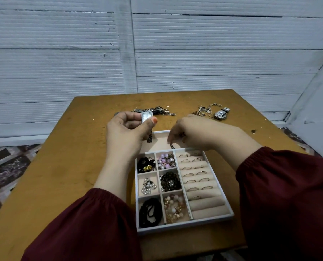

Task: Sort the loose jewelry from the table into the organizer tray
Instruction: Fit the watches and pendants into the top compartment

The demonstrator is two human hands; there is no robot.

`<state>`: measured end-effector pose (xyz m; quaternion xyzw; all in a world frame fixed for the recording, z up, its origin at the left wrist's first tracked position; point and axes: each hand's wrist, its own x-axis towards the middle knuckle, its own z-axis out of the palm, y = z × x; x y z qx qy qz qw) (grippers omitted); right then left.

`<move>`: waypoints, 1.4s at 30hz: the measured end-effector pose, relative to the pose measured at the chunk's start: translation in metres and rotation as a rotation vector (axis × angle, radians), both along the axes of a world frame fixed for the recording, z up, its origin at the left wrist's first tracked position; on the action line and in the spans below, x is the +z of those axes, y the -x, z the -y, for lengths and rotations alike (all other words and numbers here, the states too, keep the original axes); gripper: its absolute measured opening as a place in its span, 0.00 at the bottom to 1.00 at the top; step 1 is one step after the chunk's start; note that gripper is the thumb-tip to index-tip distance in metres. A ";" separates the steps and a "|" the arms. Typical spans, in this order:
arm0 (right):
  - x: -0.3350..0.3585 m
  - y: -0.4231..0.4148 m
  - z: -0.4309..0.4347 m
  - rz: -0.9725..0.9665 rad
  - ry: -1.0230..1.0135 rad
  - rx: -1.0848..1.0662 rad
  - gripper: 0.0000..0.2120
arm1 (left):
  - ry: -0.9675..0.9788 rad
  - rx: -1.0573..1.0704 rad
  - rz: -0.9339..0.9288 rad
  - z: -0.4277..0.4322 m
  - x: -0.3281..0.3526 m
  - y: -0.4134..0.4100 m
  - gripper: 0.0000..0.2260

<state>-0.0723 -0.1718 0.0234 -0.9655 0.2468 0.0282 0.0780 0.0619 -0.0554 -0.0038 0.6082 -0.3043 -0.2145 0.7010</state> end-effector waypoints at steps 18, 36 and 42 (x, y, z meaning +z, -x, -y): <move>-0.022 0.007 0.008 0.823 -0.559 -0.301 0.13 | -0.259 -0.330 -0.085 0.016 0.018 0.006 0.03; -0.052 0.018 0.014 0.904 -0.552 -0.521 0.12 | -0.456 -0.299 0.171 0.029 0.012 0.009 0.10; -0.054 0.023 0.015 0.771 -0.354 -0.553 0.12 | -0.532 -0.322 0.095 0.027 0.005 0.006 0.08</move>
